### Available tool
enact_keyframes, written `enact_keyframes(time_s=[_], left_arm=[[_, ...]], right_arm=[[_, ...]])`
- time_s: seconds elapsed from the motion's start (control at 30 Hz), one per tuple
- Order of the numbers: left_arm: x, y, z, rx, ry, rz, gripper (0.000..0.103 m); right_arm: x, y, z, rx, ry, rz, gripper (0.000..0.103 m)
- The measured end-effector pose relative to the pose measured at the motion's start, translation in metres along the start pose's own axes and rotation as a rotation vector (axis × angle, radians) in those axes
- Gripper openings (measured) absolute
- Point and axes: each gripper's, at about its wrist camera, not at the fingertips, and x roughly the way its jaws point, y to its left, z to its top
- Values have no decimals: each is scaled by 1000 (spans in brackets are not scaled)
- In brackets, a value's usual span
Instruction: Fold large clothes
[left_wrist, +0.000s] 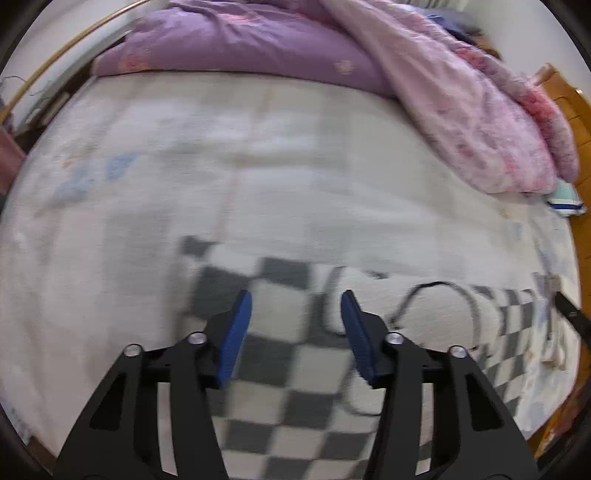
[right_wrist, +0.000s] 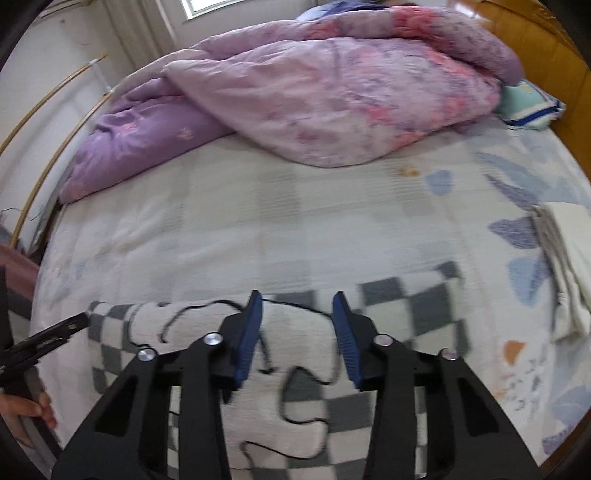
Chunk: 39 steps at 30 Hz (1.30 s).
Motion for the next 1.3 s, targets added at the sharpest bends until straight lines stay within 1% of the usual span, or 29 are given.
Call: enact_keyframes(time_s=[0.03, 0.07, 0.1, 0.17, 0.23, 0.3, 0.33, 0.37, 0.4, 0.47, 0.5, 0.53, 0.57, 0.6, 0.63, 0.67, 0.7, 0.73, 0.77, 0.8, 0.83, 0.87, 0.9, 0.97, 1.03, 1.07, 1.13, 1.23, 1.3], left_arm=[[5, -11, 1, 15, 3, -20, 38], [10, -21, 2, 34, 9, -41, 27], [15, -29, 2, 48, 14, -63, 17], [29, -48, 3, 70, 23, -110, 15], [47, -65, 3, 94, 35, -108, 15], [71, -76, 2, 103, 62, -103, 15], [86, -78, 0, 114, 91, -75, 15], [102, -77, -3, 129, 119, -37, 12], [111, -73, -4, 127, 121, -35, 8], [117, -53, -3, 64, 99, -90, 3], [116, -43, 0, 56, 92, -78, 3], [114, -37, 1, 71, 80, -35, 3], [112, -27, 4, 122, 56, 76, 3], [113, -14, 5, 153, 53, 171, 3], [114, 0, 6, 145, 66, 164, 3], [114, 18, 8, 110, 79, 98, 3], [113, 29, 10, 82, 84, 61, 3], [111, 38, 13, 81, 94, 64, 3], [109, 38, 16, 123, 95, 93, 3], [107, 36, 17, 162, 94, 123, 3], [105, 31, 19, 207, 98, 160, 3], [103, 31, 23, 199, 102, 152, 3], [99, 33, 26, 168, 99, 142, 3], [85, 45, 31, 59, 83, 144, 3], [69, 41, 31, 19, 62, 192, 4], [60, 32, 29, 17, 45, 182, 4], [45, 3, 20, -3, 33, 64, 4], [40, -48, 0, 37, 35, -75, 4], [55, -77, -18, 29, 80, -143, 4]], right_arm=[[5, 7, 2, -7, -2, 23, 26], [9, 13, 3, -15, -4, 34, 16], [12, 18, 3, -22, -3, 38, 12], [30, 30, 5, -37, 23, 89, 6], [49, 40, 2, -48, 41, 125, 4], [83, 55, -4, -70, 103, 161, 4], [102, 60, -9, -83, 133, 185, 4], [116, 63, -14, -100, 156, 189, 2], [135, 64, -21, -139, 185, 168, 0], [142, 55, -25, -174, 151, 222, 0], [140, 46, -22, -179, 158, 261, 0], [137, 39, -19, -189, 160, 259, 0], [131, 29, -16, -225, 150, 231, 0], [128, 18, -14, -269, 132, 135, 0], [128, -6, -11, -302, 132, -6, 0], [129, -36, -9, -255, 156, -37, 0], [126, -68, -6, -173, 176, -37, 0], [120, -106, -3, -87, 181, -56, 0], [114, -128, -1, -60, 175, -69, 0], [103, -150, 2, -44, 170, -13, 0], [92, -158, 5, -53, 166, -11, 0], [86, -157, 6, -93, 168, -59, 0], [79, -153, 8, -167, 173, -161, 0], [66, -152, 10, -193, 182, -290, 3], [42, -148, 12, -89, 153, -173, 3], [35, -139, 13, -64, 144, -129, 3], [28, -105, 10, -57, 123, -48, 3], [34, -29, -4, -66, 111, 147, 3], [51, 8, -16, -102, 152, 159, 3]])
